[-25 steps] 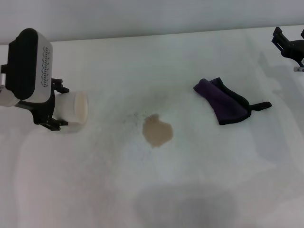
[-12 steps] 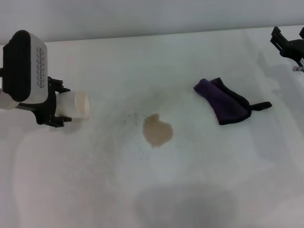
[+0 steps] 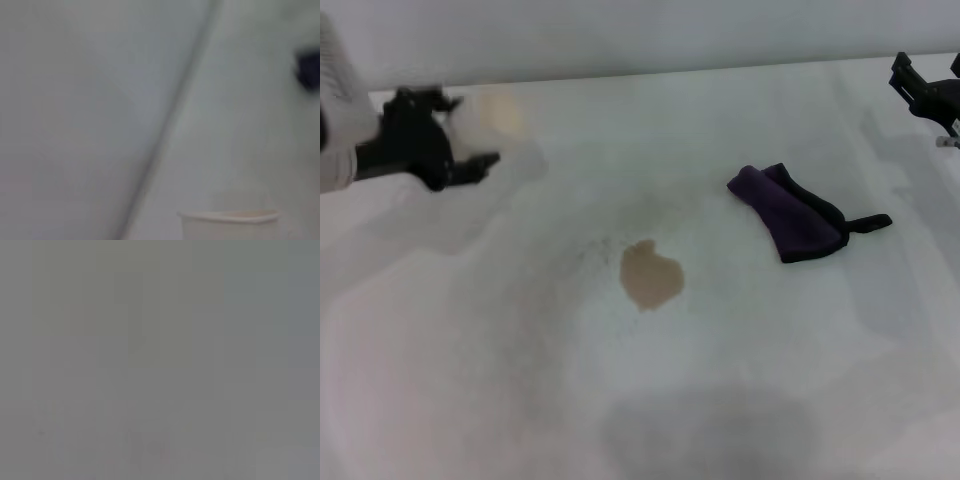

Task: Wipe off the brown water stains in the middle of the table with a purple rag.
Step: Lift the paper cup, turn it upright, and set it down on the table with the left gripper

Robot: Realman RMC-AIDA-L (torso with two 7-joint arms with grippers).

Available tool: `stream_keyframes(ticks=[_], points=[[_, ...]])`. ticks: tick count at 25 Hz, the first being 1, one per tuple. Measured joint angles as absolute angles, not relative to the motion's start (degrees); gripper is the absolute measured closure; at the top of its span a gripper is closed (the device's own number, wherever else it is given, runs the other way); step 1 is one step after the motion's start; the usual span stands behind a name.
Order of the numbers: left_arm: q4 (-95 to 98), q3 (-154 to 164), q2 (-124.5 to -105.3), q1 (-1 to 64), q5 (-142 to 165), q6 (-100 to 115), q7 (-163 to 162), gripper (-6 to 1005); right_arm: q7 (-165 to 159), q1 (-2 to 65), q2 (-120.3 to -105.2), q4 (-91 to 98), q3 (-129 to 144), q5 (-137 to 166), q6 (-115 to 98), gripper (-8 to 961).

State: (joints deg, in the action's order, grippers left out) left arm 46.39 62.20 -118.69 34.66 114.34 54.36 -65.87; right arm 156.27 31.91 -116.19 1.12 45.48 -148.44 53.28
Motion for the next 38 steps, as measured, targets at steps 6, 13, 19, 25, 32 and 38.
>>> stream_keyframes(ticks=[6, 13, 19, 25, 32, 38], points=[[35.93, 62.88, -119.06, 29.97, 81.38, 55.59, -51.03, 280, 156.27, 31.76, -116.13, 1.30, 45.52, -148.45, 53.31, 162], [15.34, 62.99, -119.54, 29.77, 49.92, 65.28, -37.63, 279, 156.27, 31.91, -116.04, 1.38, 45.52, -148.45, 53.08, 165], [4.40, 62.91, -120.31, 31.92, 40.37, 68.38, -33.70, 275, 156.27, 32.47, -116.01, 1.52, 45.36, -148.59, 52.81, 169], [-1.44, 62.75, -120.45, 35.24, 39.69, 64.84, -33.38, 268, 156.27, 32.99, -116.08, 1.52, 45.35, -148.69, 52.63, 172], [-2.27, 62.93, -120.51, 34.71, 40.92, 63.40, -31.08, 264, 156.27, 33.35, -116.10, 1.30, 45.35, -148.67, 52.48, 176], [-3.36, 62.94, -120.59, 34.43, 40.93, 62.75, -28.28, 265, 156.27, 33.83, -116.11, 1.41, 45.35, -148.75, 52.00, 179]])
